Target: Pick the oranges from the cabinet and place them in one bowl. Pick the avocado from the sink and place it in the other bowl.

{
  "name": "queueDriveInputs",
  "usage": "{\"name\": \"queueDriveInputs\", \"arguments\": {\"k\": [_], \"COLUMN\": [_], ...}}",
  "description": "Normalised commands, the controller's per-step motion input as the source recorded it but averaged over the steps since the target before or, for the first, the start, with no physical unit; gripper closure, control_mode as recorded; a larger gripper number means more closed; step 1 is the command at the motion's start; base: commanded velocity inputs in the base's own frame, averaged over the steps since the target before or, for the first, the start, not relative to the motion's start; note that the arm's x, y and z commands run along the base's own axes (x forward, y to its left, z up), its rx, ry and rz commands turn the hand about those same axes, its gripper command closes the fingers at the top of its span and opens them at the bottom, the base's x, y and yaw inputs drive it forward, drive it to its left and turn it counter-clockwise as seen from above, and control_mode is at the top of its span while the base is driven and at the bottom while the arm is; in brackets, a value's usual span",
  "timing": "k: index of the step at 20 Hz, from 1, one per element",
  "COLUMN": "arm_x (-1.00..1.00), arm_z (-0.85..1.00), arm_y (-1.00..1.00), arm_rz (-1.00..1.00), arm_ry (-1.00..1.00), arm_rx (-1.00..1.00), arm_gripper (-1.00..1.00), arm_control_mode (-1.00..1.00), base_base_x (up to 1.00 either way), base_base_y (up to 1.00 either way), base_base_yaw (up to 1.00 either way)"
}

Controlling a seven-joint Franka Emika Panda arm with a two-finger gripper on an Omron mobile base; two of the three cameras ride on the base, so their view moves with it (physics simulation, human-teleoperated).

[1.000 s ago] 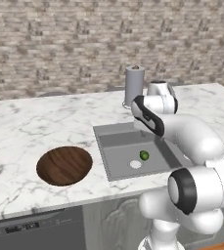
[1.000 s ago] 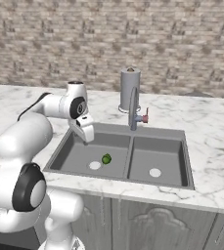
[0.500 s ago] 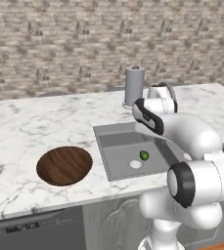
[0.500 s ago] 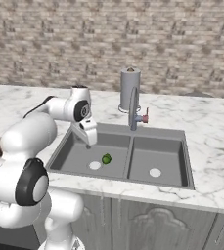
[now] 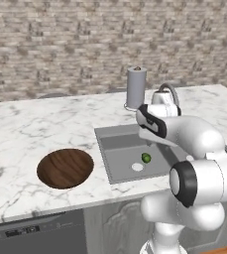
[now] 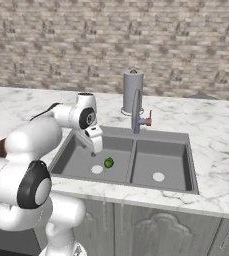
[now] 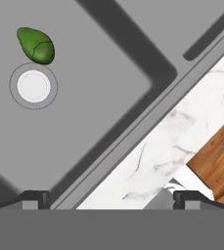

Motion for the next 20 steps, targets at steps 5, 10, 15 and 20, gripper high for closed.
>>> {"name": "queueDriveInputs", "arguments": {"k": [5, 10, 15, 20], "arm_x": [0.03, 0.09, 0.1, 0.12], "arm_z": [-0.18, -0.16, -0.15, -0.14], "arm_y": [-0.1, -0.08, -0.02, 0.0], "arm_rz": [0.0, 0.01, 0.0, 0.0], "arm_ry": [0.0, 0.0, 0.0, 0.0], "arm_rx": [0.0, 0.0, 0.0, 0.0], "arm_gripper": [-1.0, -1.0, -1.0, -1.0], "arm_control_mode": [-1.0, -1.0, -1.0, -1.0], "base_base_x": [0.0, 0.0, 0.0, 0.0], "base_base_y": [0.0, 0.0, 0.0, 0.0], "base_base_yaw": [0.0, 0.0, 0.0, 0.0]}}
